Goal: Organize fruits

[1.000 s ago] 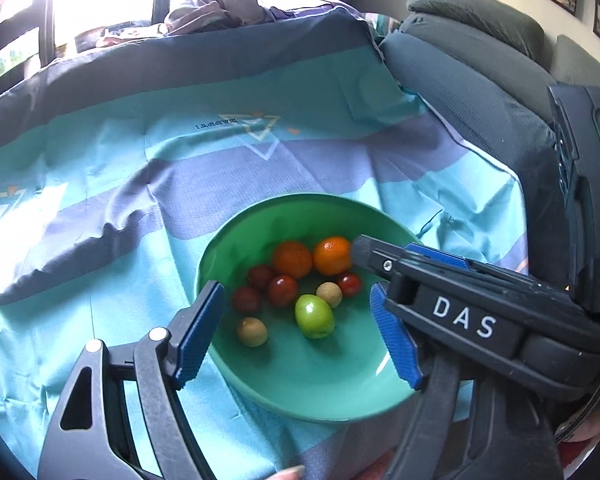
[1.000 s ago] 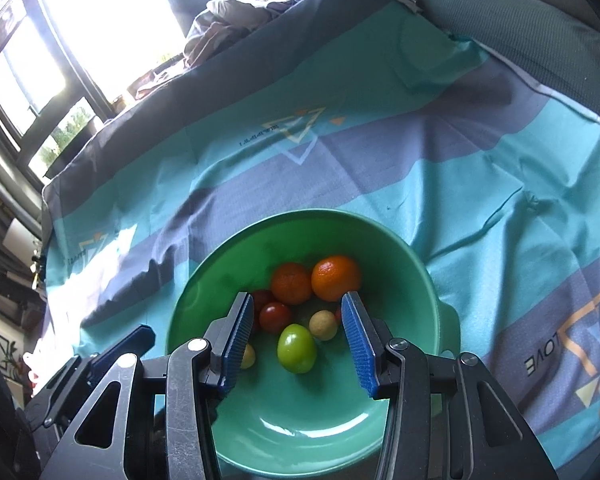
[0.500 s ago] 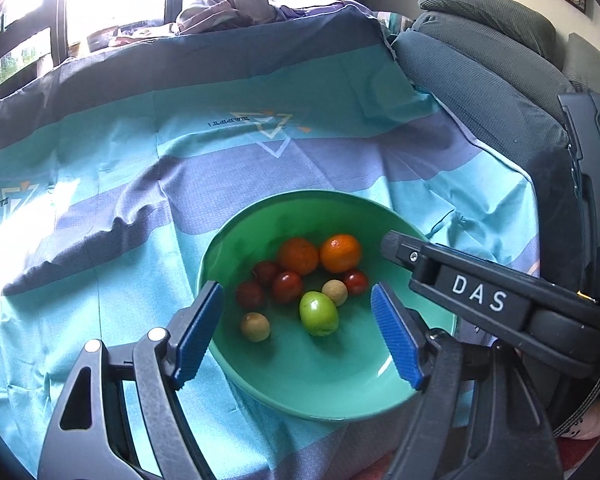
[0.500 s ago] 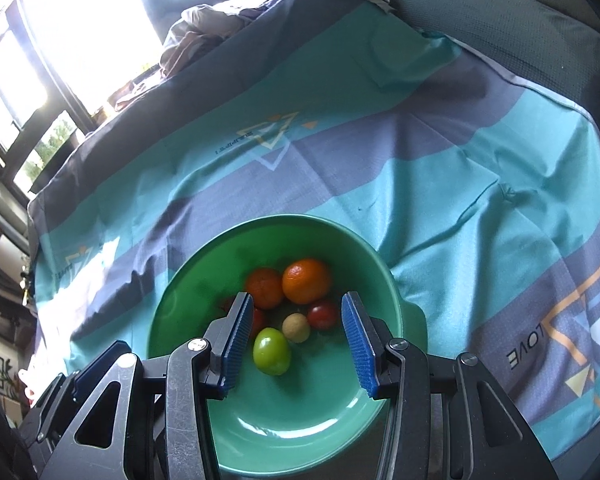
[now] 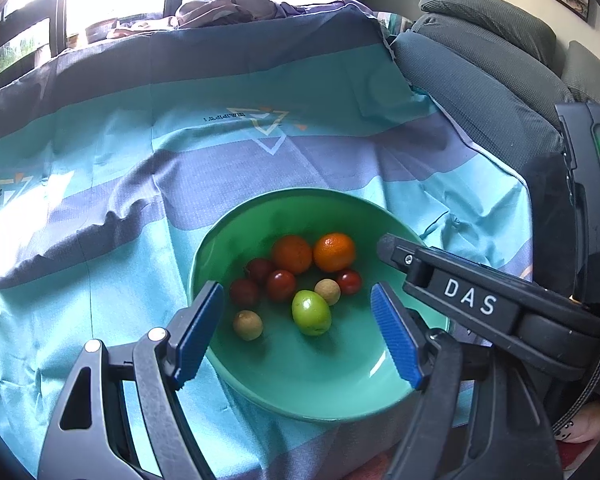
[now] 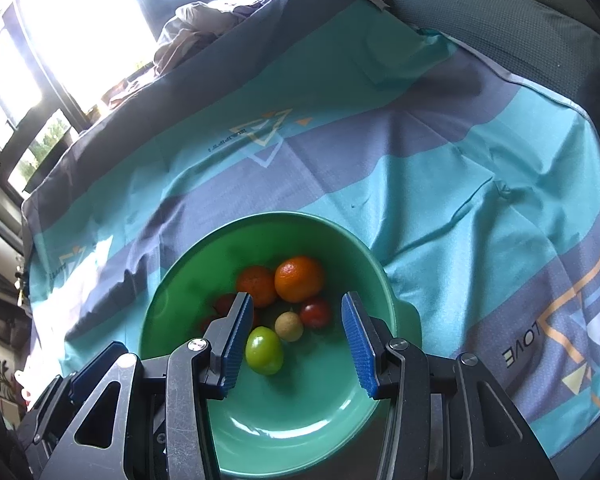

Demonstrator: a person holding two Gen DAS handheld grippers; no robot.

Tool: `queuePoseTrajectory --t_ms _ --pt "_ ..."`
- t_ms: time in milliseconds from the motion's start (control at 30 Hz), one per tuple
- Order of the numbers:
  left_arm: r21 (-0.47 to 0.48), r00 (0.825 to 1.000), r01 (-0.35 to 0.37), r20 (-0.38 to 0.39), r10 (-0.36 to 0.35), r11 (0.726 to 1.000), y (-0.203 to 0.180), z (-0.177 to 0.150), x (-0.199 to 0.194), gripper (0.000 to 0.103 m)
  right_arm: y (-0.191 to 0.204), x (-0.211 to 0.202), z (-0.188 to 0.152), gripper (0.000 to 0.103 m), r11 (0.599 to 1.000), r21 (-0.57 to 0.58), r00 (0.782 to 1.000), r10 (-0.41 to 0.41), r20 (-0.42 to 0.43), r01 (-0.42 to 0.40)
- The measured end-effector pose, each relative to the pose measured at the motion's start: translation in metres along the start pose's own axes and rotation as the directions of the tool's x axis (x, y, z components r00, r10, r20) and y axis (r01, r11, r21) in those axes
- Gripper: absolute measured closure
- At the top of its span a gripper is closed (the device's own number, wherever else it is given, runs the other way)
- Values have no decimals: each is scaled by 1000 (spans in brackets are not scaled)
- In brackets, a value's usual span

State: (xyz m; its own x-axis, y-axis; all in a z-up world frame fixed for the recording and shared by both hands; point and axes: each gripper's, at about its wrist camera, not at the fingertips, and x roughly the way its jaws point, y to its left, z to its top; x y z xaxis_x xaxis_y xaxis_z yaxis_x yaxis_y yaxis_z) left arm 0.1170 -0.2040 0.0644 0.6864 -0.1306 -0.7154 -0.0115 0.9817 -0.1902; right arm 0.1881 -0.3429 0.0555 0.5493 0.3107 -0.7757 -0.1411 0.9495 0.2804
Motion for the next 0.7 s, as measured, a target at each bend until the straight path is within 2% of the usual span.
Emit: queuePoseTrajectory --t_ms 700 --pt "1 1000 9 8 -9 1000 1 -1 -3 26 2 -1 1 55 1000 -6 1000 -29 4 29"
